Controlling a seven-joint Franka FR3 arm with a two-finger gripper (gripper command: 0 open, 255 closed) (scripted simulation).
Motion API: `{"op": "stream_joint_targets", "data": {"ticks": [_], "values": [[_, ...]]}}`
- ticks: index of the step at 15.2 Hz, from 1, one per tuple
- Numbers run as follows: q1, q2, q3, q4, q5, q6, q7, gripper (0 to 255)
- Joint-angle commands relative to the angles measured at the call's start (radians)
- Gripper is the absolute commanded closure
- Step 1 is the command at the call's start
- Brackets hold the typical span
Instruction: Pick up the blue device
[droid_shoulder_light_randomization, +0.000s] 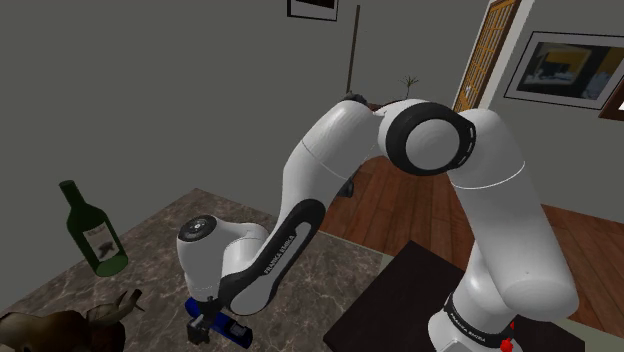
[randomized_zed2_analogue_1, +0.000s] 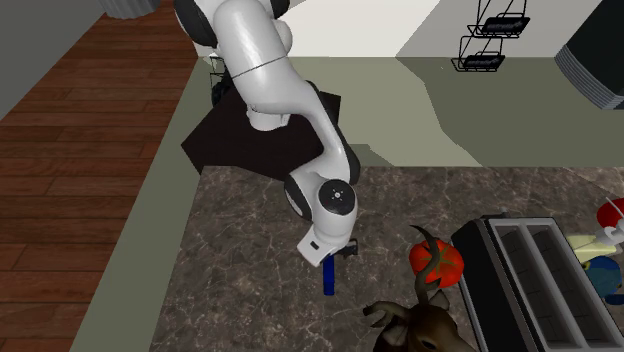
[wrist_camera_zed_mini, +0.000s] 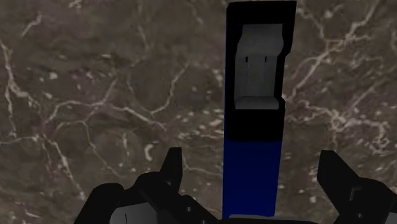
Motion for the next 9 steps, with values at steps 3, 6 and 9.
{"op": "stream_joint_targets", "data": {"ticks": [3,6,9], "values": [[0.003,0.015,-0.006,0.006,-0.006,0.009,0.002,255],[0.003,0.014,-0.006,0.005,-0.006,0.010,0.002,255],[0.003,0.015,-0.006,0.005,-0.006,0.010,0.002,255]]}}
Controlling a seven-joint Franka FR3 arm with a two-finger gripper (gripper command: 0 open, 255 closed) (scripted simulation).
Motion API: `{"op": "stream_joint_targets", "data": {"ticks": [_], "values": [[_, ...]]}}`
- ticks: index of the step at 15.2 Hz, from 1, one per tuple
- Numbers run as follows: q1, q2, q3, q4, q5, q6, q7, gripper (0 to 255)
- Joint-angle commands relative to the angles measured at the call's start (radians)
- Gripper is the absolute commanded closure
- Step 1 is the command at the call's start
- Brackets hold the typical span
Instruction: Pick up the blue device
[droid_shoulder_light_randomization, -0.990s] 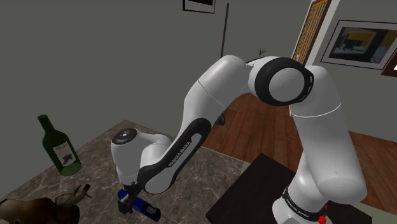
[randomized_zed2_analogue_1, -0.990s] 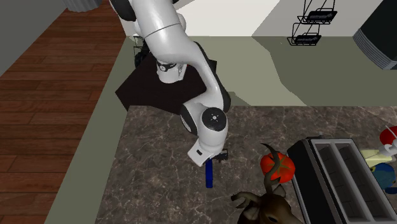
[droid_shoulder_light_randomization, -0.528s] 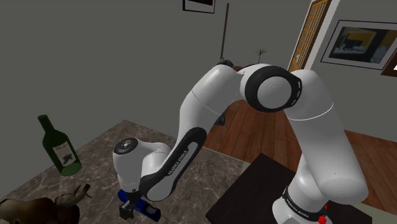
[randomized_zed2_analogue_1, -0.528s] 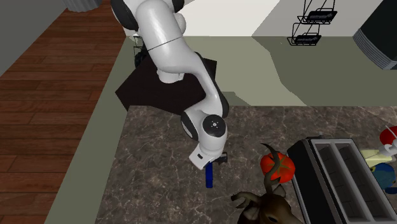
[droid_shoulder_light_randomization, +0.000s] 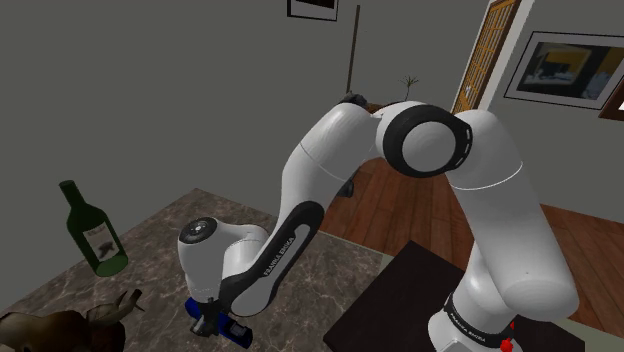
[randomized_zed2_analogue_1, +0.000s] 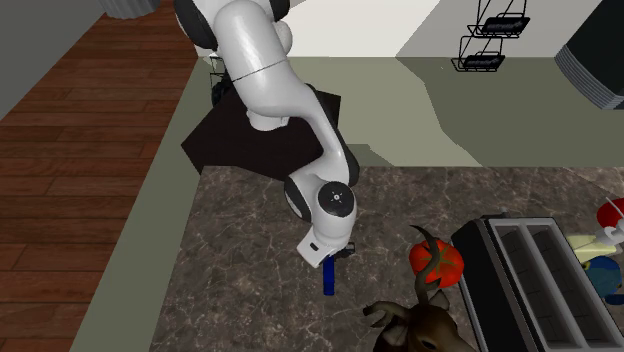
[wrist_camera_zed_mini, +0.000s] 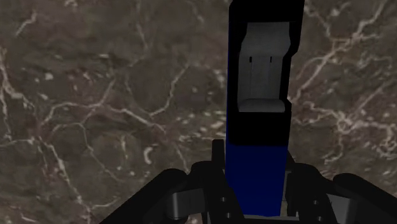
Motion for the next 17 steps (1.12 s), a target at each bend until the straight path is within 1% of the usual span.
{"op": "stream_joint_targets", "data": {"ticks": [1,3,17], "values": [[0.000,0.001,0.000,0.000,0.000,0.001,0.000,255],[0.001,0.001,0.000,-0.001,0.000,0.001,0.001,255],[-0.047,-0.145,0.065,-0.022,0.074,-0.120,-0.048,255]]}}
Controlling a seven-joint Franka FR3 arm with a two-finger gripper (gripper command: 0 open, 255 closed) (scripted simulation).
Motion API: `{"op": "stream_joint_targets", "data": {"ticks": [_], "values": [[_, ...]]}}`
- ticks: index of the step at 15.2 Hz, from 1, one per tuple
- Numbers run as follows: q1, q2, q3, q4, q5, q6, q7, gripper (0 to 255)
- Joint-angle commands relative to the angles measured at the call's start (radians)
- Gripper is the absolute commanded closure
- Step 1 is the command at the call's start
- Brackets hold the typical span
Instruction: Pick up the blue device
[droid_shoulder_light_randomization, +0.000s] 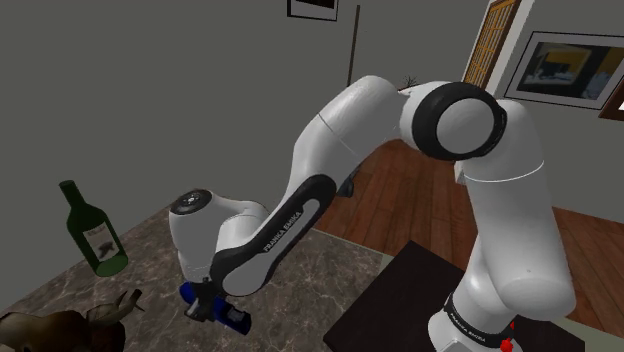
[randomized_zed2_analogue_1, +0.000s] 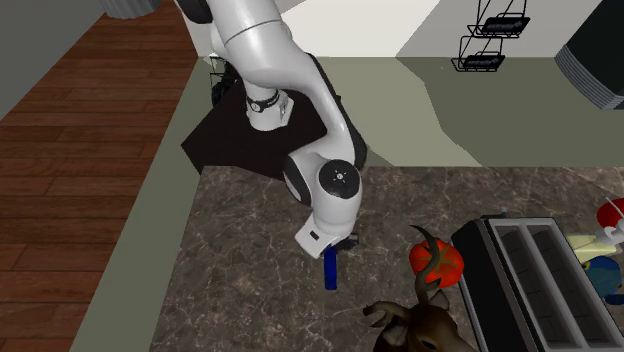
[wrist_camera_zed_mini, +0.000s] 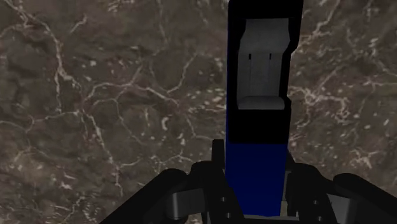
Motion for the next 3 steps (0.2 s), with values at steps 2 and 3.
{"op": "stream_joint_targets", "data": {"ticks": [2,3], "values": [[-0.005,-0.021,0.009,0.001,0.012,-0.021,-0.007,255],[-0.005,-0.021,0.009,0.001,0.012,-0.021,-0.007,255]]}}
